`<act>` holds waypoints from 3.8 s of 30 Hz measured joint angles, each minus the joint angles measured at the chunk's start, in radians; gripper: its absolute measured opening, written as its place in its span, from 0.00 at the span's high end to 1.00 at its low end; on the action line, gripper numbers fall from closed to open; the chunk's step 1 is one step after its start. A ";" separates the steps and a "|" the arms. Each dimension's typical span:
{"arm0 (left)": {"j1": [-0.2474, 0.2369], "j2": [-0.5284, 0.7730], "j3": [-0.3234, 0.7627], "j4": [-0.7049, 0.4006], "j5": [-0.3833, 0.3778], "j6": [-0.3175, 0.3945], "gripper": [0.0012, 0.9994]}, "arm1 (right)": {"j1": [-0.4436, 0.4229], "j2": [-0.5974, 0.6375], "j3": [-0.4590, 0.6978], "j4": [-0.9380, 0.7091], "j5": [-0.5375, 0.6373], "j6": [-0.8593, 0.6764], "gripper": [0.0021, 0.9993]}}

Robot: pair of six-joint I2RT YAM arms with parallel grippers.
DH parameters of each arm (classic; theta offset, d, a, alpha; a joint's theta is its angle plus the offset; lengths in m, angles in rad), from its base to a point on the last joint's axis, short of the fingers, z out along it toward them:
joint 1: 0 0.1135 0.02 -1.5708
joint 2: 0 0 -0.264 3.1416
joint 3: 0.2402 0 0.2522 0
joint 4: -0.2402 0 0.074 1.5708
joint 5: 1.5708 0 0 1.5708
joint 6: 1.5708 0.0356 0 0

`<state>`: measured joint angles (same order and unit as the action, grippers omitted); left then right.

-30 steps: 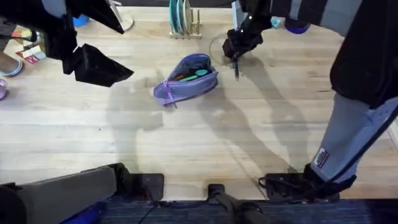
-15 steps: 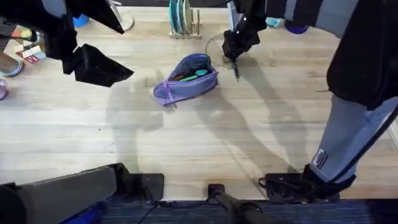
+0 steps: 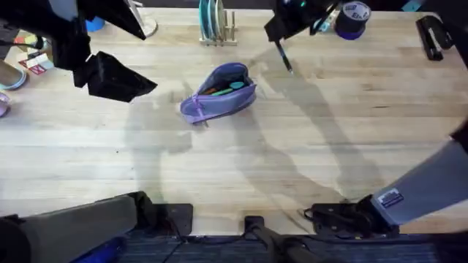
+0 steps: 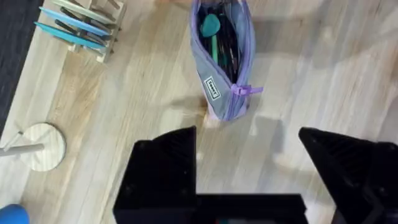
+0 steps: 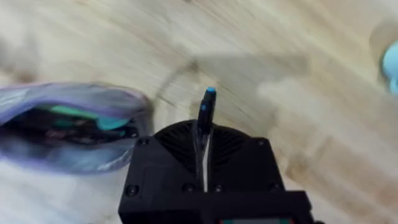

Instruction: Unzip the bag, pick up the pens from the table one at a time and place them inside, then zip the bag closed.

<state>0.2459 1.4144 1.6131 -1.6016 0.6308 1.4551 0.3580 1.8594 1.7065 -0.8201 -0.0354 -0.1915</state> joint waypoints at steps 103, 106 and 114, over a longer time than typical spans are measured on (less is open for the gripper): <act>0.111 -0.099 -0.074 -0.089 -0.002 0.203 0.00 | 0.340 -0.198 0.000 -0.153 -0.377 -0.674 0.00; 0.111 -0.100 -0.158 -0.077 0.011 0.280 0.00 | 0.340 -0.221 0.000 -0.153 -0.377 -0.619 0.00; 0.146 -0.098 -0.404 0.111 0.046 0.418 0.00 | 0.340 -0.308 0.000 -0.154 -0.377 -0.506 0.00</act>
<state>0.3917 1.3166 1.2092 -1.4903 0.6763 1.8726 0.6983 1.5514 1.7061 -0.9737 -0.4122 -0.6971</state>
